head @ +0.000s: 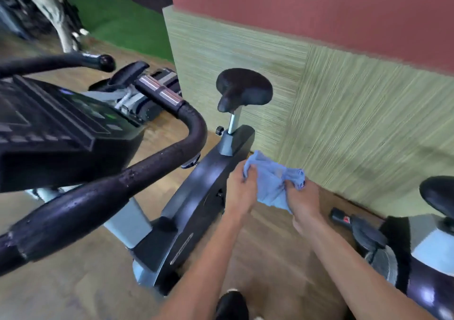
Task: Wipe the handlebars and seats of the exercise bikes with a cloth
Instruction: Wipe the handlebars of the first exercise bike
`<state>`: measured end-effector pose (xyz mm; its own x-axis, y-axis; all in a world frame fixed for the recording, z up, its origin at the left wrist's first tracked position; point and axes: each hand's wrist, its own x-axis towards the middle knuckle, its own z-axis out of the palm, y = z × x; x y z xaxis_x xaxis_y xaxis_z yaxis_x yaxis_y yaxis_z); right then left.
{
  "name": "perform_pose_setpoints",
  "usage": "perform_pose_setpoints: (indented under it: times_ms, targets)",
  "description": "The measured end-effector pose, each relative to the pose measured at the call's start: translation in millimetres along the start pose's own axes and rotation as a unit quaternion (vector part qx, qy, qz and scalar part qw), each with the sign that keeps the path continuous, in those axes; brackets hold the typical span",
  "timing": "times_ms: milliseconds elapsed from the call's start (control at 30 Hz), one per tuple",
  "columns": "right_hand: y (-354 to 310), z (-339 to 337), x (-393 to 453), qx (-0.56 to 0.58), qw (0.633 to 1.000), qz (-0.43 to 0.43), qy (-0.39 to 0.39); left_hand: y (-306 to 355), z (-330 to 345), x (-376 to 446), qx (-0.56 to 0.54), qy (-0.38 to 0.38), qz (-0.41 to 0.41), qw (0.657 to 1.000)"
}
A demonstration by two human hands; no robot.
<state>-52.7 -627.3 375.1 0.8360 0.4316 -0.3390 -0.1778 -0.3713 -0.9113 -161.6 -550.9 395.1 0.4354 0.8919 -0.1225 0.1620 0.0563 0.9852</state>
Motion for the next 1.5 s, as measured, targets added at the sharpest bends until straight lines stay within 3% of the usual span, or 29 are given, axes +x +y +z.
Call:
perform_pose_setpoints:
  times_ms: [267, 333, 433, 500, 600, 667, 733, 800, 1033, 1167, 1267, 1367, 1433, 1500]
  targets:
    - [-66, 57, 103, 0.006, 0.993, 0.008, -0.115, 16, 43, 104, 0.051, -0.067, 0.038, 0.996]
    - [-86, 70, 126, 0.07, 0.984, 0.052, -0.156, 20, 50, 131, 0.039, -0.078, 0.005, 0.996]
    - [-113, 81, 158, 0.218, 0.936, 0.126, -0.247, 30, 58, 173, -0.032, -0.102, -0.097, 0.99]
    - [-125, 93, 180, 0.16, 0.944, 0.09, -0.274, 36, 56, 200, -0.094, -0.084, -0.148, 0.981]
    - [-140, 116, 211, 0.087, 0.967, 0.029, -0.238, 57, 46, 228, -0.213, -0.045, -0.136, 0.967]
    - [-156, 132, 228, 0.095, 0.965, 0.022, -0.245, 64, 40, 249, -0.264, 0.029, -0.103, 0.959]
    - [-176, 149, 247, 0.102, 0.958, 0.027, -0.268, 64, 32, 276, -0.221, 0.147, -0.066, 0.962]
    - [-191, 164, 263, 0.088, 0.944, 0.018, -0.318, 69, 24, 297, -0.134, 0.205, -0.058, 0.968]
    - [-247, 199, 314, 0.058, 0.894, 0.036, -0.443, 112, 8, 346, -0.049, 0.217, -0.105, 0.969]
    - [-272, 217, 335, 0.037, 0.832, 0.088, -0.547, 141, -1, 352, -0.084, 0.239, -0.15, 0.956]
    - [-282, 227, 331, 0.002, 0.796, 0.018, -0.605, 145, 3, 349, -0.08, 0.319, -0.134, 0.935]
    - [-284, 226, 320, -0.021, 0.812, -0.211, -0.544, 150, 6, 344, -0.005, 0.443, -0.107, 0.89]
    - [-282, 220, 309, -0.002, 0.773, -0.331, -0.541, 158, 10, 333, 0.089, 0.525, -0.106, 0.84]
    - [-279, 212, 288, 0.043, 0.728, -0.282, -0.623, 170, 18, 318, 0.169, 0.578, -0.1, 0.792]
